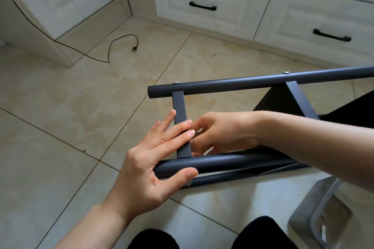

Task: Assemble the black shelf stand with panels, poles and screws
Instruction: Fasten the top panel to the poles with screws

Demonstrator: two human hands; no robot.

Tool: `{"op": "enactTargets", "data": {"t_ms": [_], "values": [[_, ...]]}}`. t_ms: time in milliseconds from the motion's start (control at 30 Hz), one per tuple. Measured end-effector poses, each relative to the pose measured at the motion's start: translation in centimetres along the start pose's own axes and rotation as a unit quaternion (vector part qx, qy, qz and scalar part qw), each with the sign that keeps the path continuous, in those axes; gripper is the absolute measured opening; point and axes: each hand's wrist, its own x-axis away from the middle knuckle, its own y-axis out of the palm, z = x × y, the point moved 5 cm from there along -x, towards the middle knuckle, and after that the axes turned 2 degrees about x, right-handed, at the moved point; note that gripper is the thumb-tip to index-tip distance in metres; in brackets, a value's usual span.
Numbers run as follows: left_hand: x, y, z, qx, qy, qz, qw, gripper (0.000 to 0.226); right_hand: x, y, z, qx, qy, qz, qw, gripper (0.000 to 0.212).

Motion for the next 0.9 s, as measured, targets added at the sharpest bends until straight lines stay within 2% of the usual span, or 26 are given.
{"op": "enactTargets", "data": {"t_ms": [100, 200, 267, 367, 533, 667, 800, 900], "values": [[0.02, -0.01, -0.07, -0.004, 0.003, 0.0, 1.0, 0.056, -0.01, -0.18, 0.34, -0.011, 0.017, 0.0, 1.0, 0.012], [-0.02, 0.0, -0.07, -0.007, 0.005, -0.001, 1.0, 0.056, -0.02, -0.29, 0.47, -0.014, 0.036, -0.003, 0.999, 0.021], [-0.05, 0.01, -0.06, -0.008, 0.006, 0.0, 1.0, 0.055, -0.13, -0.33, 0.46, -0.018, 0.035, 0.005, 0.999, 0.018], [-0.04, 0.05, -0.08, -0.006, 0.005, -0.002, 1.0, 0.056, -0.49, -0.34, 0.46, -0.023, 0.021, 0.016, 0.999, 0.028], [-0.02, 0.01, -0.01, 0.0, 0.002, 0.001, 1.0, 0.057, -0.64, -0.13, 0.26, -0.028, 0.01, -0.01, 0.999, 0.014], [-0.03, 0.01, 0.02, 0.005, 0.0, 0.003, 1.0, 0.056, -0.68, -0.49, 0.53, -0.045, 0.026, -0.039, 0.998, 0.023], [0.04, 0.03, -0.07, 0.007, -0.001, 0.003, 1.0, 0.056, -0.84, -0.56, 0.69, -0.046, 0.037, -0.057, 0.997, 0.008], [0.0, 0.05, -0.07, 0.006, 0.001, 0.003, 1.0, 0.056, -0.94, -0.59, 0.67, -0.044, 0.036, -0.067, 0.996, 0.015]]}}
